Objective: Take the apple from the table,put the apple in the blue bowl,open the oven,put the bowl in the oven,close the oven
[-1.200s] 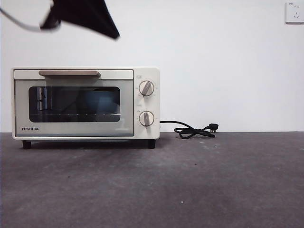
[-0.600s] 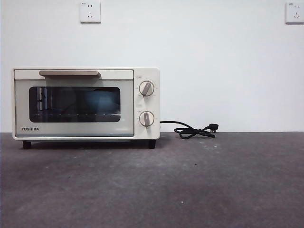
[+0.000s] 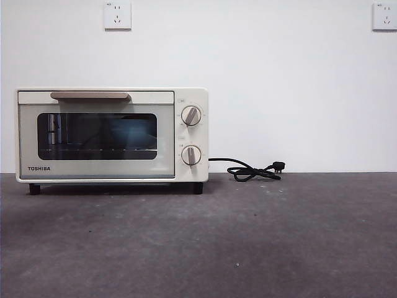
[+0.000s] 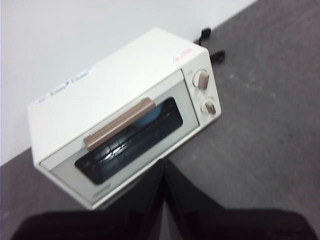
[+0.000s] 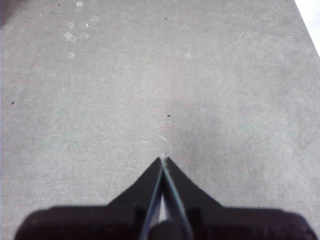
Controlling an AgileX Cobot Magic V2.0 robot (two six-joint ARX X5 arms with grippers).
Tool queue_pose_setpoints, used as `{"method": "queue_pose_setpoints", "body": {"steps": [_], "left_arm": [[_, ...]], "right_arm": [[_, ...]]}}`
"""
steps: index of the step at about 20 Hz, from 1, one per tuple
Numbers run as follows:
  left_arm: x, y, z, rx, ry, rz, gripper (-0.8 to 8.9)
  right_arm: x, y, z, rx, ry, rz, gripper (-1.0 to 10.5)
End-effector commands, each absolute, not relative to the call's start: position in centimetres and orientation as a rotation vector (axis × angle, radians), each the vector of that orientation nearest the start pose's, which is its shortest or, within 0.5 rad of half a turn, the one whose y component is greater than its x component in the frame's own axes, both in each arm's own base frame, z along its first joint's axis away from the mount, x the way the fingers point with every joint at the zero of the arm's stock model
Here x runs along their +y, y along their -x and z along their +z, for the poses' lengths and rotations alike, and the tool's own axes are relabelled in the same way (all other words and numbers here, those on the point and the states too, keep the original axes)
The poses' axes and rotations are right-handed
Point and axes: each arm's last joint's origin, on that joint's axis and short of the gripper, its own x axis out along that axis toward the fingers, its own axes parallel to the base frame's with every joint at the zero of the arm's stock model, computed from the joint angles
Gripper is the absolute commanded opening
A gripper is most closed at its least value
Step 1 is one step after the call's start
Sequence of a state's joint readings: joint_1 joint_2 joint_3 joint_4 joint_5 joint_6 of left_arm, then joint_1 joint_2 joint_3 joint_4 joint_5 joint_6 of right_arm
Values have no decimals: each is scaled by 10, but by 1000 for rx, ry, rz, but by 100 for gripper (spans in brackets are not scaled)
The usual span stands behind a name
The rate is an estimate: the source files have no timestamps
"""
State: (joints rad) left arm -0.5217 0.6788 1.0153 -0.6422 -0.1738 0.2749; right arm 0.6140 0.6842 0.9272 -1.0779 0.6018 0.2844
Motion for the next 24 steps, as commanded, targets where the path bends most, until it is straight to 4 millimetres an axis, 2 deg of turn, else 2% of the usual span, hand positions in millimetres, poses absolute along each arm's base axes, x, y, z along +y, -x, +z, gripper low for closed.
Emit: {"method": "queue_pose_setpoints", "body": {"steps": [1,5,9,16,24], "left_arm": [[-47,-114,349,112,-366,-440,-4],[-32,-120,286,3,-304,-328,-4],[-18,-108,241,-30,-237,-197,-4],[-3,-104,195,13,-95,-66,-4],[0,-104,160,73,-69,-43,-4]], "right_arm": [[45,-92,318,676,195,-90,2],[45,-92,318,676,195,-91,2],[45,-92,318,676,195,-90,2],[45,-92,318,676,194,-90,2],[45,-92,318,676,195,-90,2]]}}
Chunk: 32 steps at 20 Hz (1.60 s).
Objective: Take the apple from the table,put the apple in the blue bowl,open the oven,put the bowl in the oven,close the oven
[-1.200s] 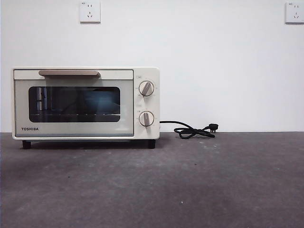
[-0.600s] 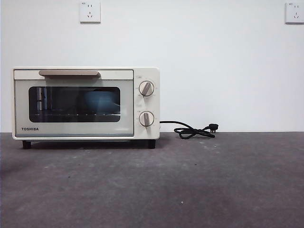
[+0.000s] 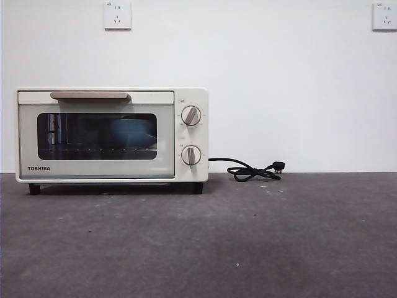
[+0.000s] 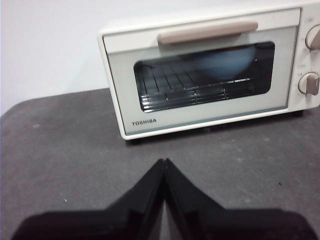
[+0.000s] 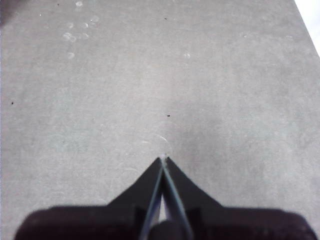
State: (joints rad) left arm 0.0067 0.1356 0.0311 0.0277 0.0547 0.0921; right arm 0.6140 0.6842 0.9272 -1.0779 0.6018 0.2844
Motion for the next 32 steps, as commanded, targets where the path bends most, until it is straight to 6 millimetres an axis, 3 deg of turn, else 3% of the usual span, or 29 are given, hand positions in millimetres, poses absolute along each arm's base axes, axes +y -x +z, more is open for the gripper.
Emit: {"method": "queue_pose_setpoints", "body": {"steps": [1,8,32], "left_arm": [[0,-103,159,85,-69,-40,-4],[1,-96,149,171,-51,14,-4],[1,-97,149,173,28,5,-4]], "right_arm": [[45,-92,318,676,195,-91,2],[45,-92,318,676,195,-91,2],[45,-92,318,678,196,-91,2]]}}
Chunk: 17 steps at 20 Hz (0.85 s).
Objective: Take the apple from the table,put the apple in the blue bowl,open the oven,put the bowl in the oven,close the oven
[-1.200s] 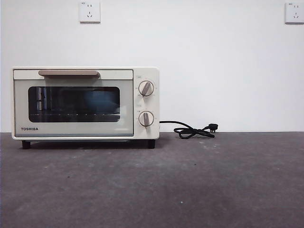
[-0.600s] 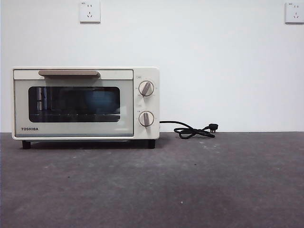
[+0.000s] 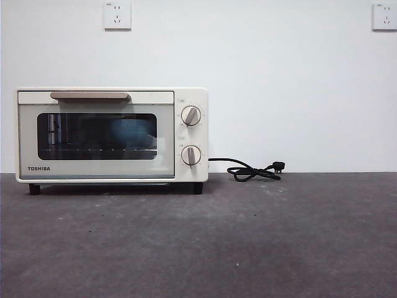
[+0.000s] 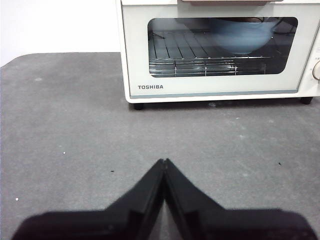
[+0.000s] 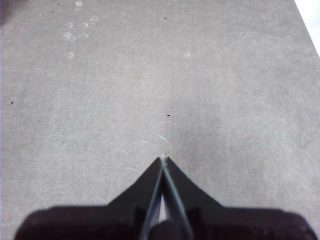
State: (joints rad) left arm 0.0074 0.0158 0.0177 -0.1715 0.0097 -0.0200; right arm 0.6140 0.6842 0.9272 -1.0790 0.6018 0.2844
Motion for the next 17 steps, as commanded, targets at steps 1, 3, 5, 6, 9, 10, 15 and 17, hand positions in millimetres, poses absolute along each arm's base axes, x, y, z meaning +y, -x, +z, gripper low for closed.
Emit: {"method": "queue_pose_setpoints", "body": {"steps": [1,3,5,6,9,10,15,17], "left_arm": [[1,-97,149,173,28,5,-4],[1,-97,149,173,28,5,-4],[1,-97,149,173,28,6,-4],[1,-97,149,173,28,5,-4],[1,-97,149,173,28,5,-4],[1,-97,149,173,28,6,-4],[1,-97,149,173,28,5,-4],[1,-97,149,173,28,5,-4]], "right_arm": [[45,-92,318,678,196,-91,2],[44,-91,318,676,202,-93,2],[35,-87,320,666,300,-137,2],[31,-86,320,662,310,-172,2],[16,-83,324,613,222,-297,2],[13,-84,325,581,190,-336,2],[11,-105,292,358,123,-168,2],[11,-112,266,236,101,-84,2]]}}
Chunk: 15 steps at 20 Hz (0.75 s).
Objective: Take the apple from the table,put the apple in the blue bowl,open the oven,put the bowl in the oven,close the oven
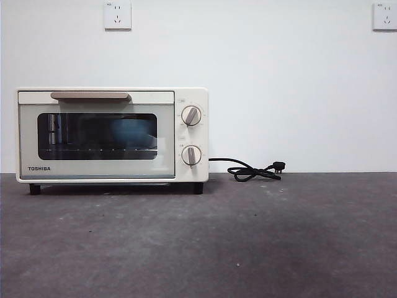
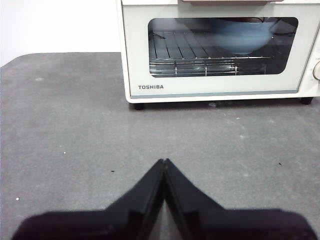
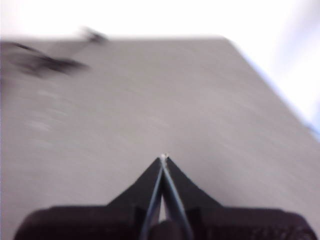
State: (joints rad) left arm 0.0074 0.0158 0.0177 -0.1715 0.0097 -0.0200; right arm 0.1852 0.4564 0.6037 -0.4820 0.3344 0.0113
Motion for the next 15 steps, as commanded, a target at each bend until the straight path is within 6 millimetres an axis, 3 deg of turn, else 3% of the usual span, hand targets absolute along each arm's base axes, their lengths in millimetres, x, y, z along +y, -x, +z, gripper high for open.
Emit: {"method": "queue_pose_setpoints", "body": {"steps": [1,5,15], "left_arm": [[1,-97,149,173,28,5,-4],[1,-97,149,173,28,5,-4],[1,-97,149,173,28,5,-4]], "right_arm": [[11,-113,257,201,93,-73,2],[9,-111,223,129,74,-69,2],[7,-99,155,147,65,-67,2]]}}
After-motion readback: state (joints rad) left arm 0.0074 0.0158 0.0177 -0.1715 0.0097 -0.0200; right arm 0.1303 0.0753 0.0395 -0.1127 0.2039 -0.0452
